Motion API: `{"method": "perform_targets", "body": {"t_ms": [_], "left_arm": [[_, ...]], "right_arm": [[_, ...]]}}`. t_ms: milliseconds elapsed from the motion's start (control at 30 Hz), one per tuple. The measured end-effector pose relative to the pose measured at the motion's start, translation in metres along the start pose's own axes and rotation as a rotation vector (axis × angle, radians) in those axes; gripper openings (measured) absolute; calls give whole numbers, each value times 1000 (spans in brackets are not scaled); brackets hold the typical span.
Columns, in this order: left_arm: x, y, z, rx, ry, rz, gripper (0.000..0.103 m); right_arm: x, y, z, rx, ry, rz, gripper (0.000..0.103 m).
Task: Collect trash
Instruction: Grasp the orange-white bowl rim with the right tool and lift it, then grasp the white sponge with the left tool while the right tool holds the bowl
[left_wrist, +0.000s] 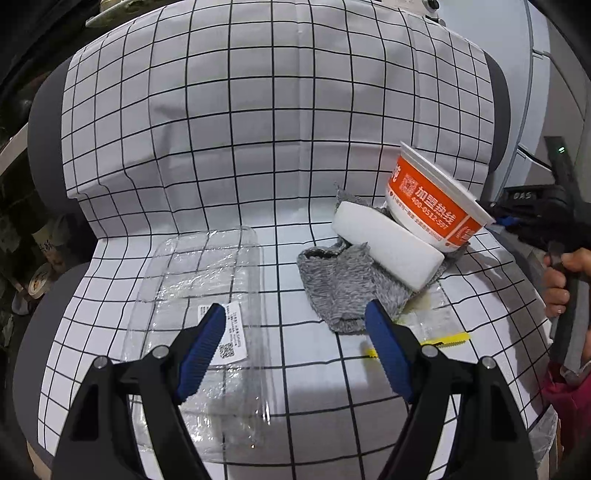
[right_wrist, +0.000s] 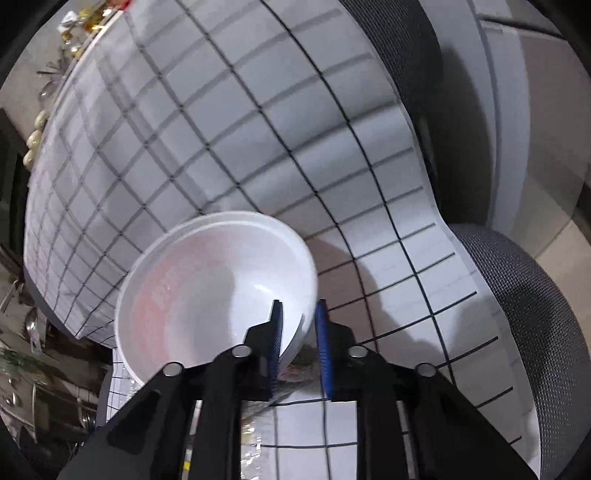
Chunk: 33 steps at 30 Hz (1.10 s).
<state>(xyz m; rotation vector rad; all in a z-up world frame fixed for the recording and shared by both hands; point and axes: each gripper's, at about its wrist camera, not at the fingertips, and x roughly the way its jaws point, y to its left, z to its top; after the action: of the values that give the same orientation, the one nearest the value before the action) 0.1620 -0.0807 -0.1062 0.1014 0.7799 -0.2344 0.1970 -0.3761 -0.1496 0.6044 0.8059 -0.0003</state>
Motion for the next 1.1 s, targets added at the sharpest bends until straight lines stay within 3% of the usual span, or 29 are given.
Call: {"method": "perform_targets", "body": {"t_ms": [133, 300, 433, 533, 600, 733, 767, 800, 867, 900, 1100], "left_arm": [[-10, -3, -2, 2, -12, -5, 76], [-24, -14, -6, 19, -31, -39, 76], [-27, -30, -8, 47, -40, -88, 76], [-27, -42, -6, 60, -41, -116, 76], [-26, -48, -4, 69, -40, -118, 76], [-25, -58, -3, 83, -34, -119, 76], [-25, -59, -3, 86, -34, -117, 76], [-24, -60, -3, 91, -34, -114, 76], [-21, -62, -2, 95, -35, -112, 76], [-19, -63, -2, 96, -36, -112, 76], [2, -80, 13, 132, -39, -111, 75]], "right_arm": [[-41, 13, -6, -37, -69, 25, 5], [-99, 8, -27, -108, -119, -73, 6], [-131, -35, -50, 3, -56, -41, 6], [-133, -55, -67, 70, 18, -8, 6], [-129, -66, -75, 92, 57, -35, 7], [-122, -76, -78, 90, 71, -83, 15], [-122, -74, -78, 72, 62, -96, 23], [-124, -72, -79, 53, 50, -106, 39], [-127, -64, -80, 5, 16, -129, 60], [-129, -61, -80, -24, 1, -151, 66], [-138, -56, -80, -100, -70, -216, 74]]}}
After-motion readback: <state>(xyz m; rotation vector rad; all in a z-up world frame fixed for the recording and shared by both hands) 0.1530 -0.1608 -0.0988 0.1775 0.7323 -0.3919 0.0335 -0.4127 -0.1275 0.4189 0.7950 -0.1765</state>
